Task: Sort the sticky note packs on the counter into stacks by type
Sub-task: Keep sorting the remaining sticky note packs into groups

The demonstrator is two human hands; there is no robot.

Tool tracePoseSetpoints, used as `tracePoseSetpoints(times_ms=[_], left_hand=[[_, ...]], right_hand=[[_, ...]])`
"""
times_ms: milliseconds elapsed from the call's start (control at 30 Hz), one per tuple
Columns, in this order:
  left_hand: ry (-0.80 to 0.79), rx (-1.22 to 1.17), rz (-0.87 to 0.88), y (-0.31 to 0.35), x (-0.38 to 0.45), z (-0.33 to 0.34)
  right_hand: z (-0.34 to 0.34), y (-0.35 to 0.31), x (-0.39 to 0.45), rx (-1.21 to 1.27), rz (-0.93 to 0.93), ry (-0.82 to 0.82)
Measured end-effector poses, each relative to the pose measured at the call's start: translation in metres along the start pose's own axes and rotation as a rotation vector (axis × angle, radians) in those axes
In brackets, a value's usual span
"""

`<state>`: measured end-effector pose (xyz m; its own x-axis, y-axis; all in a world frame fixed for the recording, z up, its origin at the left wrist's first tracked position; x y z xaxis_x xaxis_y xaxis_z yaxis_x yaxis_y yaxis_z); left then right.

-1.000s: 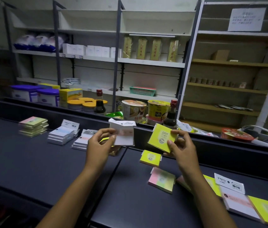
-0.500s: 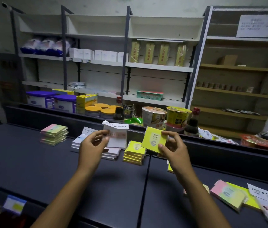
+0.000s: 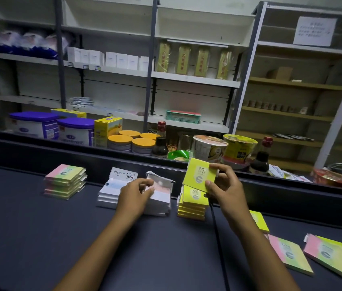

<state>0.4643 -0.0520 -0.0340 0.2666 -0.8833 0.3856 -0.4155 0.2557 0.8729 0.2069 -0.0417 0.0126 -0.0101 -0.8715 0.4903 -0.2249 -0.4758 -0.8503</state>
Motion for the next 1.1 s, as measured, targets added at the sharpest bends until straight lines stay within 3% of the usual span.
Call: tracePoseSetpoints(times_ms=[167,400,567,767,900,1100], left_hand=[[-0.101,0.152,-0.013,-0.007,0.005,0.009],[-0.191,0.638,0.157,0.003,-0.004,0.019],[-0.232,0.695,0.181,0.013,-0.003,0.016],[-0.184,0.73,0.347,0.038,0.013,0.004],[-0.206,0.872,0.353,0.044,0.02,0.004],[-0.211,0.892,0.363,0.046,0.019,0.007]], right_hand=[[0.001,-0.001,0.004,-0.034,-0.006,0.027],[0.001,0.001,0.004,-0.072,0.011,0.042],[0.002,0.0,0.006,-0.074,0.032,0.028],[-0.001,-0.001,0.013,-0.108,0.073,0.023],[0.0,0.008,0.015,-0.191,0.132,-0.003],[0.004,0.031,0.02,-0.272,0.234,-0.047]])
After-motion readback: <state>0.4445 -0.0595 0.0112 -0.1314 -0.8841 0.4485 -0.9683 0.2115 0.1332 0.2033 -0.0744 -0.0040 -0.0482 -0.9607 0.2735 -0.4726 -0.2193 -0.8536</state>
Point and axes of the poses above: each hand's wrist, its own x-axis towards the middle knuckle, its own z-axis out of the palm, y = z × x, the point moved 3 cm from there along x, towards the middle knuckle, and after that the axes turned 7 degrees about -x, right-handed, at the moved point
